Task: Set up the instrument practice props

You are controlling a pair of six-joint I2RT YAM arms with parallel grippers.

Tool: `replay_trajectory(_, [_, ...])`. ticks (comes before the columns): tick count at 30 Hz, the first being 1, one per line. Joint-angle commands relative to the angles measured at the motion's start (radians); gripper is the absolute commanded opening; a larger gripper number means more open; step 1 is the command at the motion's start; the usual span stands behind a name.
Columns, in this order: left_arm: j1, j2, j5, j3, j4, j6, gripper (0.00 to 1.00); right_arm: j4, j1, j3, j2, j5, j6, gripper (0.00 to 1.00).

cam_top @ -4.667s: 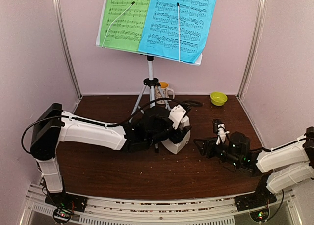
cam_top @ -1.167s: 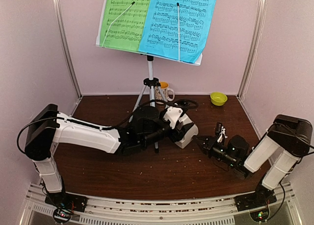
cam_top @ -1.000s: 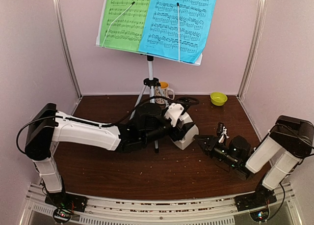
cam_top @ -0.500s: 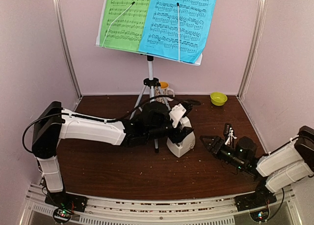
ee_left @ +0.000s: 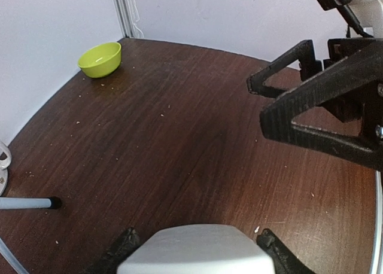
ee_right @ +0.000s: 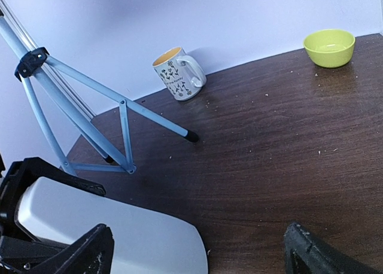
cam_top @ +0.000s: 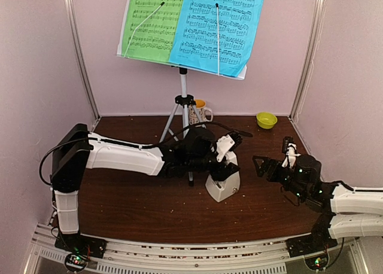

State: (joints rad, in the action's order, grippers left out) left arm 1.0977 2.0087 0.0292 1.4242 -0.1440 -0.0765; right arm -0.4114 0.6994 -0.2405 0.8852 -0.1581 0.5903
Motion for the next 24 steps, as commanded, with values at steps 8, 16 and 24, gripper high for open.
replay_trajectory(8, [-0.006, -0.055, 0.07, 0.05, -0.05, 0.015, 0.87, 0.076, -0.014, -0.113, 0.03, 0.136, -0.095, 1.0])
replay_trajectory(16, [-0.032, -0.239, 0.097, -0.172, -0.186, 0.047, 0.98, 0.104, -0.019, -0.197, 0.054, 0.216, -0.095, 1.0])
replay_trajectory(24, [-0.053, -0.273, 0.184, -0.324, -0.356, -0.008, 0.89, 0.04, -0.02, -0.266, 0.156, 0.402, -0.001, 1.0])
